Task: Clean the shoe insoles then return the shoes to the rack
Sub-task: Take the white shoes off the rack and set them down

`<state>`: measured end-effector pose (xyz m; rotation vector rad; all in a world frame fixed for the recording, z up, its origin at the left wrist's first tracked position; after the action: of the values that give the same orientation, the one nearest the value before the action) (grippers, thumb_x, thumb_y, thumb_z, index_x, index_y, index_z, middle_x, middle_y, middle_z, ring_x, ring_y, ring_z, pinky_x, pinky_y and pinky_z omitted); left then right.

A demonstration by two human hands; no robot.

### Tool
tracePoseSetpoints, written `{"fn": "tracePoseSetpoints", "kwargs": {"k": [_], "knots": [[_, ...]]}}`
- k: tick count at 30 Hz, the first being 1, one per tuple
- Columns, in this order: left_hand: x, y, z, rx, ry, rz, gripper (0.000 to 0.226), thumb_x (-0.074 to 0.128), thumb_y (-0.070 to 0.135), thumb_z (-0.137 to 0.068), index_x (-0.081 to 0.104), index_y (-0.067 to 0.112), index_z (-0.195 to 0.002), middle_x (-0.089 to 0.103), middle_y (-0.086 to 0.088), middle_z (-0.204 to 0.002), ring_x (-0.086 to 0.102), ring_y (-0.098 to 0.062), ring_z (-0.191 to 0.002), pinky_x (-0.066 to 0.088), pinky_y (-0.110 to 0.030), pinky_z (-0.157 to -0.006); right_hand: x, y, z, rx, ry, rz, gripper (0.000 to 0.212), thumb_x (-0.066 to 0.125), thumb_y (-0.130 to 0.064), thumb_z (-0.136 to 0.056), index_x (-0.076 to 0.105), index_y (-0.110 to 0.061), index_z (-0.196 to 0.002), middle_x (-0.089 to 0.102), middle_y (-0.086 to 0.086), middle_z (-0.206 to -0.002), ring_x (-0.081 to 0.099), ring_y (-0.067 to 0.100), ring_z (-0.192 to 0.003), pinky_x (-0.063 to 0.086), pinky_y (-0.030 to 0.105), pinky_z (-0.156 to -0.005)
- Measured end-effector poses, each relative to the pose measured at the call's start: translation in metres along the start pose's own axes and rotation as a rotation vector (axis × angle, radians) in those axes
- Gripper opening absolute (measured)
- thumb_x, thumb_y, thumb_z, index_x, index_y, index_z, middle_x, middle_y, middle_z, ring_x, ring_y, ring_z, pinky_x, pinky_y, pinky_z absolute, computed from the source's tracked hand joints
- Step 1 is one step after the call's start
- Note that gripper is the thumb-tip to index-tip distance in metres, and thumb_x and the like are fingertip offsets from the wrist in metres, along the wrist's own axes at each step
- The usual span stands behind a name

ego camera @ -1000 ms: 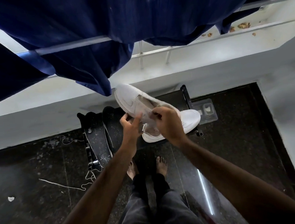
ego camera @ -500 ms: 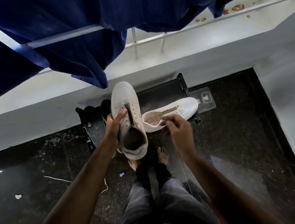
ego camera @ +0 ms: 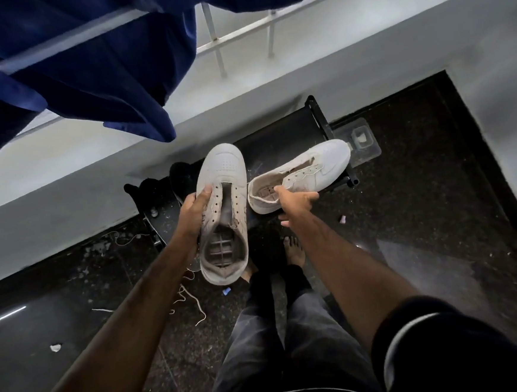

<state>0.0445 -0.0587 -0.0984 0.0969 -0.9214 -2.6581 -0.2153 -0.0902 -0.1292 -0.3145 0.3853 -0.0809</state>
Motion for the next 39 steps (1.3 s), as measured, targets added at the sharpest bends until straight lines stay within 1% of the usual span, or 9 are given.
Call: {"fn": "tracePoseSetpoints", "kwargs": {"k": [4,8,15,19,23,26,30,35,39], "knots": [[-0.001,0.000,0.000,-0.035,-0.052,-0.024,0.087,0.077,0.066,-0.072,0.053,0.008,-0.132,0.068,-0.022,-0.124,0.070,-0.040,-0.108,0.057,-0.058,-0.092,0.000,-0.010,0.012,-0.088,0.078,0.064,0.053,0.062,-0.018,-0.087,0.031,-0.007,-0.128,0.055,0.020,-0.132,0.062,0.034,-0.107,0.056,0.043,-0.094],[0.014,0.011,0.008,0.023,-0.139,-0.041,0.094,0.086,0.055,-0.070,0.045,0.007,-0.139,0.065,-0.021,-0.128,0.071,-0.037,-0.108,0.061,-0.047,-0.082,-0.027,-0.007,0.021,-0.146,0.174,0.187,0.041,0.049,-0.006,-0.095,0.046,0.000,-0.136,0.055,0.022,-0.140,0.055,0.038,-0.127,0.045,0.037,-0.100],[0.032,0.010,0.018,0.061,-0.180,-0.060,0.107,0.094,0.051,-0.060,0.040,0.011,-0.144,0.065,-0.018,-0.131,0.071,-0.034,-0.110,0.059,-0.054,-0.089,-0.096,0.013,0.023,-0.287,0.162,0.137,0.030,0.042,-0.010,-0.100,0.065,-0.003,-0.119,0.066,0.021,-0.123,0.059,0.038,-0.120,0.046,0.042,-0.101],[0.048,-0.008,0.026,0.067,-0.211,-0.063,0.093,0.088,0.048,-0.071,0.043,0.008,-0.142,0.066,-0.021,-0.128,0.071,-0.037,-0.108,0.060,-0.052,-0.084,-0.141,0.030,0.016,-0.369,0.029,0.224,0.025,0.043,-0.013,-0.094,0.068,-0.016,-0.098,0.072,0.003,-0.100,0.066,0.026,-0.101,0.053,0.048,-0.095],[0.073,-0.038,0.044,0.008,-0.169,-0.009,0.085,0.080,0.056,-0.073,0.043,0.015,-0.137,0.067,-0.017,-0.126,0.069,-0.035,-0.111,0.057,-0.056,-0.092,-0.192,0.033,0.011,-0.472,-0.043,0.316,0.026,0.049,-0.014,-0.095,0.069,-0.029,-0.087,0.071,-0.009,-0.089,0.065,0.015,-0.093,0.051,0.037,-0.084],[0.103,-0.069,0.058,-0.010,-0.152,-0.008,0.075,0.074,0.056,-0.082,0.045,0.011,-0.135,0.062,-0.025,-0.130,0.066,-0.039,-0.111,0.056,-0.058,-0.092,-0.227,0.041,-0.013,-0.528,-0.147,0.407,0.036,0.049,-0.006,-0.091,0.069,-0.036,-0.092,0.071,-0.013,-0.094,0.064,0.012,-0.099,0.051,0.038,-0.092],[0.164,-0.126,0.085,-0.041,-0.131,-0.013,0.054,0.069,0.045,-0.091,0.054,0.006,-0.125,0.068,-0.025,-0.117,0.070,-0.032,-0.095,0.060,-0.047,-0.080,-0.276,0.060,-0.056,-0.568,-0.238,0.481,0.050,0.045,0.005,-0.085,0.069,-0.037,-0.097,0.070,-0.015,-0.097,0.063,0.014,-0.102,0.048,0.038,-0.097],[0.222,-0.226,0.097,-0.192,0.020,0.050,0.072,0.077,0.057,-0.078,0.051,0.011,-0.125,0.066,-0.024,-0.124,0.068,-0.042,-0.110,0.056,-0.062,-0.092,-0.325,0.102,-0.122,-0.509,-0.250,0.521,0.050,0.042,0.005,-0.088,0.070,-0.031,-0.107,0.071,-0.003,-0.101,0.063,0.021,-0.100,0.048,0.032,-0.085],[0.254,-0.276,0.065,-0.220,0.106,-0.005,0.040,0.066,0.044,-0.095,0.052,0.015,-0.119,0.070,-0.012,-0.115,0.072,-0.030,-0.102,0.063,-0.044,-0.078,-0.326,0.135,-0.180,-0.406,-0.227,0.492,0.044,0.042,-0.003,-0.091,0.069,-0.031,-0.112,0.070,-0.008,-0.103,0.062,0.014,-0.098,0.044,0.028,-0.079]]}}
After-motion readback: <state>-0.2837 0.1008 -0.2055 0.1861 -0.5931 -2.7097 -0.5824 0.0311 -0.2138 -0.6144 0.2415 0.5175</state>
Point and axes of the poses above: each hand's wrist, its own z-axis away from the middle knuckle, its own x-axis out of the palm, y = z × x, the point moved 8 cm from there along -z, towards the middle knuckle
